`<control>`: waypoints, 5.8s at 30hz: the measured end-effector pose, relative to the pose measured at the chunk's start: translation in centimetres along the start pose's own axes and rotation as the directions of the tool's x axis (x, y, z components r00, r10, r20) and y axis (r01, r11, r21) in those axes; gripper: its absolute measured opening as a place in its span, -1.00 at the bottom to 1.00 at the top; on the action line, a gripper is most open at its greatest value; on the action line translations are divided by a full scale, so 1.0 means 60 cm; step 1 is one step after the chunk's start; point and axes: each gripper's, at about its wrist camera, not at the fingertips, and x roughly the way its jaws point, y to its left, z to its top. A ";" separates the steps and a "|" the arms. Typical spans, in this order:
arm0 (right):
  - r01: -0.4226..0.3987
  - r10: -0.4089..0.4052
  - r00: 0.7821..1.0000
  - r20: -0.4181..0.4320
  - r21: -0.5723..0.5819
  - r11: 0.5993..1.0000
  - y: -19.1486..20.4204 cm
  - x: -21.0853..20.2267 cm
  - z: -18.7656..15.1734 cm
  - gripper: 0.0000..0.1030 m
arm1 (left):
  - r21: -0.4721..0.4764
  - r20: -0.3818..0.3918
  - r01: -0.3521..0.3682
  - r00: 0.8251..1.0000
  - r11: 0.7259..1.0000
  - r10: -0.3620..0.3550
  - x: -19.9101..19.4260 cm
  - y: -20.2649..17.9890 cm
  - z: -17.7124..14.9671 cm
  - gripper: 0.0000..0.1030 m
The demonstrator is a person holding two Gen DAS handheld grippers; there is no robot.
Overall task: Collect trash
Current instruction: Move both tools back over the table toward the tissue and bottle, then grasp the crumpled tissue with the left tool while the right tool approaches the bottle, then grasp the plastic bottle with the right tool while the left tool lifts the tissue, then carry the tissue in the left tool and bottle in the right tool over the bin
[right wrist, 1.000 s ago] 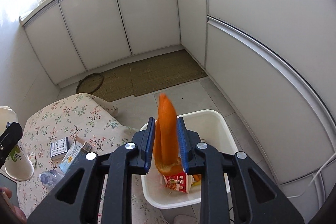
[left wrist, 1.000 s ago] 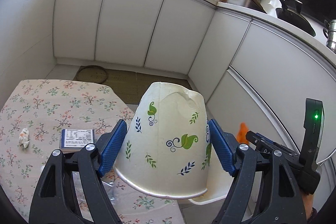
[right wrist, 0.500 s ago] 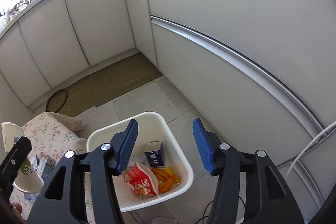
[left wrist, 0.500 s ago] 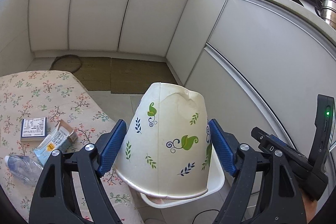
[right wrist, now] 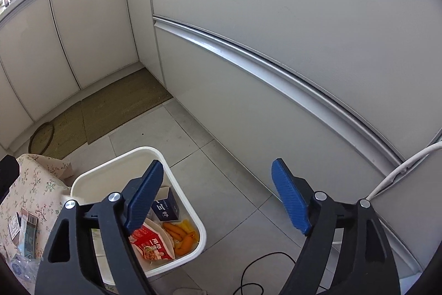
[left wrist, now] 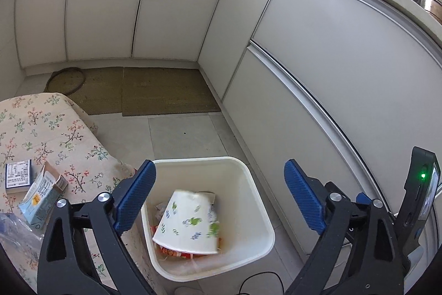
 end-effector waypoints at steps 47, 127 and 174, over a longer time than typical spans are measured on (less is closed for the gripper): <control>-0.377 0.422 0.906 0.028 -0.398 0.836 0.535 -0.175 -0.170 0.83 | -0.311 -0.116 -0.581 0.808 0.752 0.577 -0.222 0.597 -0.038 0.86; -0.774 0.762 0.546 -0.348 -0.559 0.298 0.666 -0.269 -0.242 -0.65 | -0.476 0.072 -0.241 0.948 0.846 0.310 -0.425 0.626 -0.025 -0.44; -0.403 0.448 0.883 0.138 -0.267 0.876 0.209 -0.137 -0.020 -0.62 | -0.101 0.130 0.034 0.991 0.994 -0.021 -0.208 0.174 0.028 -0.44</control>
